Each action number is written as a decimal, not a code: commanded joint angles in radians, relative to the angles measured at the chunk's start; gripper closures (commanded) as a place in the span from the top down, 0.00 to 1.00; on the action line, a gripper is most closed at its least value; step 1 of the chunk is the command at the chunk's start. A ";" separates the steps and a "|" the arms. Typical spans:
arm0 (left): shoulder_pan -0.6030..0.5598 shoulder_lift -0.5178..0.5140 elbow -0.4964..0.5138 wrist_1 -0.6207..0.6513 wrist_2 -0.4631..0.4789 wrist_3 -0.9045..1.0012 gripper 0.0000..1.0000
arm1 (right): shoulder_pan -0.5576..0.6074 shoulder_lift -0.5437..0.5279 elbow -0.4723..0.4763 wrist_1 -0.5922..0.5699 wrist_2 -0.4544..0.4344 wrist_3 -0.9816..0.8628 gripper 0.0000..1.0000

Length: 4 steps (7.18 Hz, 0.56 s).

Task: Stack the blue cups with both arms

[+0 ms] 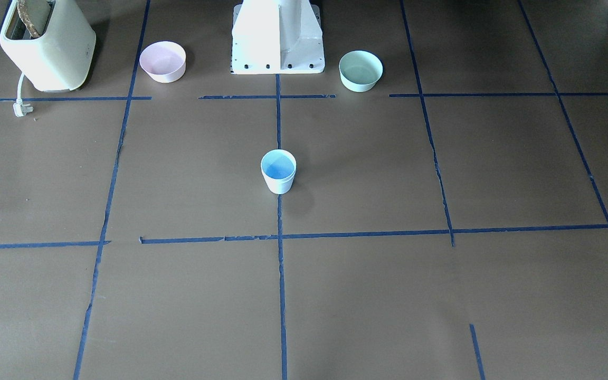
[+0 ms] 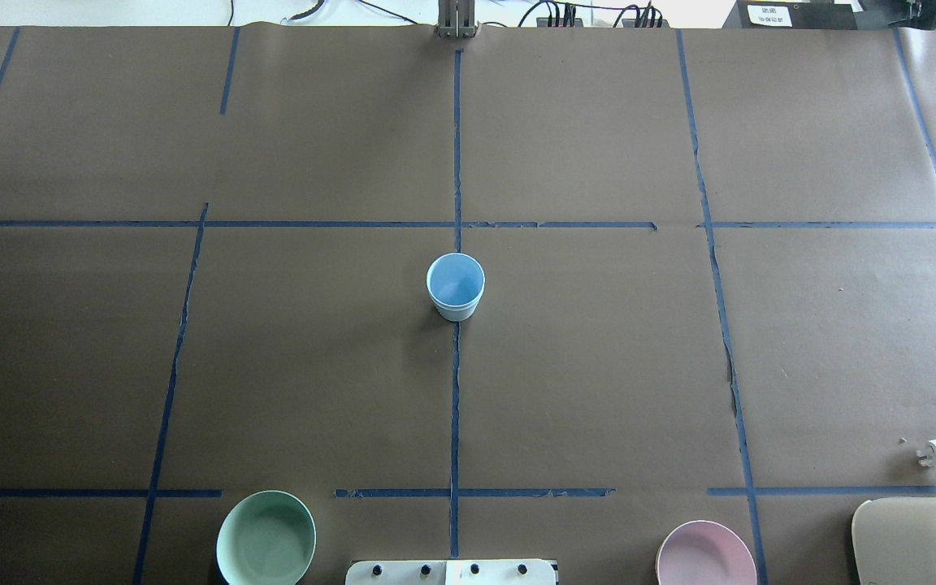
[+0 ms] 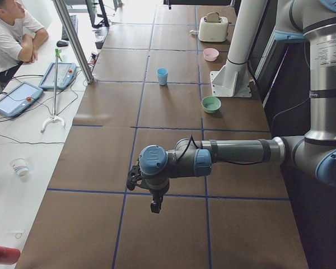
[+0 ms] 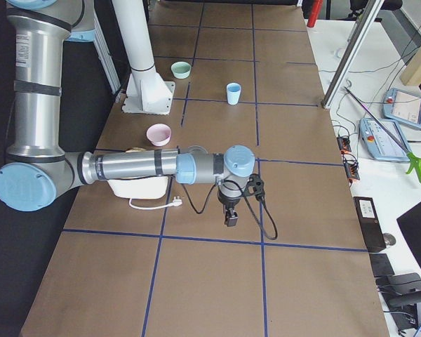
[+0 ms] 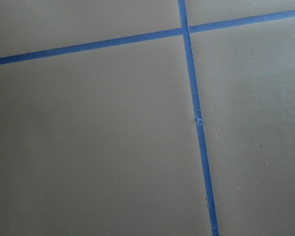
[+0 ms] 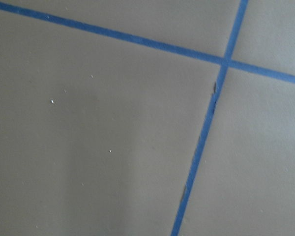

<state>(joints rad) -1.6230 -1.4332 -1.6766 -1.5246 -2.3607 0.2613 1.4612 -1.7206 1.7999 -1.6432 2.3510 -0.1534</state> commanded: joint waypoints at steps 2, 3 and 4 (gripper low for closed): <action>0.000 0.003 -0.006 0.000 0.001 0.003 1.00 | 0.024 -0.056 0.033 0.000 -0.001 0.024 1.00; 0.000 0.008 -0.009 0.000 0.003 0.003 1.00 | 0.024 -0.056 0.030 -0.001 -0.001 0.026 1.00; 0.000 0.010 -0.020 0.000 0.004 0.003 1.00 | 0.024 -0.057 0.030 0.000 0.001 0.026 1.00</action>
<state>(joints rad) -1.6230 -1.4266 -1.6870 -1.5248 -2.3579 0.2637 1.4844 -1.7764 1.8311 -1.6437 2.3505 -0.1299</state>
